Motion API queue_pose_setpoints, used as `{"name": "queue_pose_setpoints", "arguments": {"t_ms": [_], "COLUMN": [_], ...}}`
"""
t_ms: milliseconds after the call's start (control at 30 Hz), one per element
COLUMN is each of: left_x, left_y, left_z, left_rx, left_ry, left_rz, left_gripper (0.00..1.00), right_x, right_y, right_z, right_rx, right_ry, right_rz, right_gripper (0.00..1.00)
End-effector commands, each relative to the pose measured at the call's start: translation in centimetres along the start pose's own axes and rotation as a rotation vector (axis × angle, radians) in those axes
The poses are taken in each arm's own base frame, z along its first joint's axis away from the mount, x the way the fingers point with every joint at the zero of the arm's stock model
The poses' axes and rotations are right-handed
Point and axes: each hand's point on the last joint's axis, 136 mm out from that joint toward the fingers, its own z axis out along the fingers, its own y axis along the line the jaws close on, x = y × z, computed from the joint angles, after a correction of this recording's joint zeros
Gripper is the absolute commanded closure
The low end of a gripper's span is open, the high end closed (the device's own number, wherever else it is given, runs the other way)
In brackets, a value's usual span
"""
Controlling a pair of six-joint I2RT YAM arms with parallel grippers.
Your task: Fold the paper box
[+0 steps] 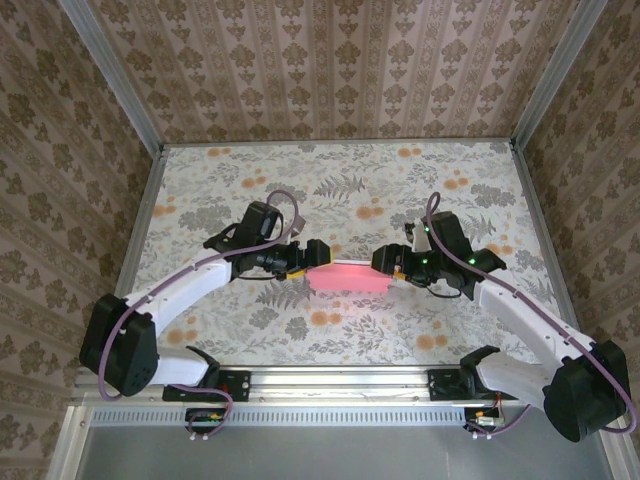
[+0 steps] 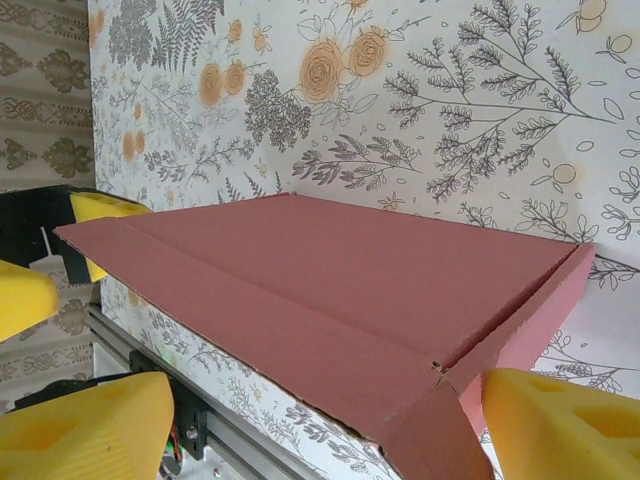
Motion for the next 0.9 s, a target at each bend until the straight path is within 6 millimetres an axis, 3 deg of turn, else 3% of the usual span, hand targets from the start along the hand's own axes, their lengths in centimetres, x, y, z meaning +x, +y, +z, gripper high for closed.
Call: {"name": "queue_pose_setpoints", "arguments": {"t_ms": [0, 167, 367, 500, 633, 800, 867], "left_x": [-0.2, -0.5, -0.8, -0.7, -0.8, -1.4, -1.8], "left_y": [-0.5, -0.1, -0.7, -0.4, -0.4, -0.4, -0.4], "left_z": [-0.4, -1.5, -4.2, -5.3, -5.6, -5.5, -5.4], "left_rx": [0.004, -0.035, -0.103, -0.15, -0.174, -0.2, -0.211], "left_ry": [0.01, -0.027, -0.099, -0.111, -0.105, -0.081, -0.078], "left_rz": [0.024, 0.06, 0.262, 0.374, 0.471, 0.548, 0.57], "left_gripper": [0.0, 0.0, 0.0, 0.01, 0.24, 0.36, 0.48], "right_x": [-0.2, -0.3, -0.2, -0.4, -1.0, -1.6, -1.9], "right_y": [-0.2, -0.1, 0.0, 0.0, 0.1, -0.1, -0.3], "right_z": [0.2, -0.7, -3.0, -4.5, -5.6, -5.9, -5.7], "right_rx": [0.007, 0.031, 0.086, 0.139, 0.18, 0.23, 0.245], "right_ry": [-0.006, -0.024, -0.045, -0.063, -0.074, -0.071, -0.062], "right_rz": [-0.008, -0.053, -0.157, -0.227, -0.293, -0.34, -0.352], "right_gripper": [0.17, 0.17, 0.17, 0.25, 0.4, 0.54, 0.57]}}
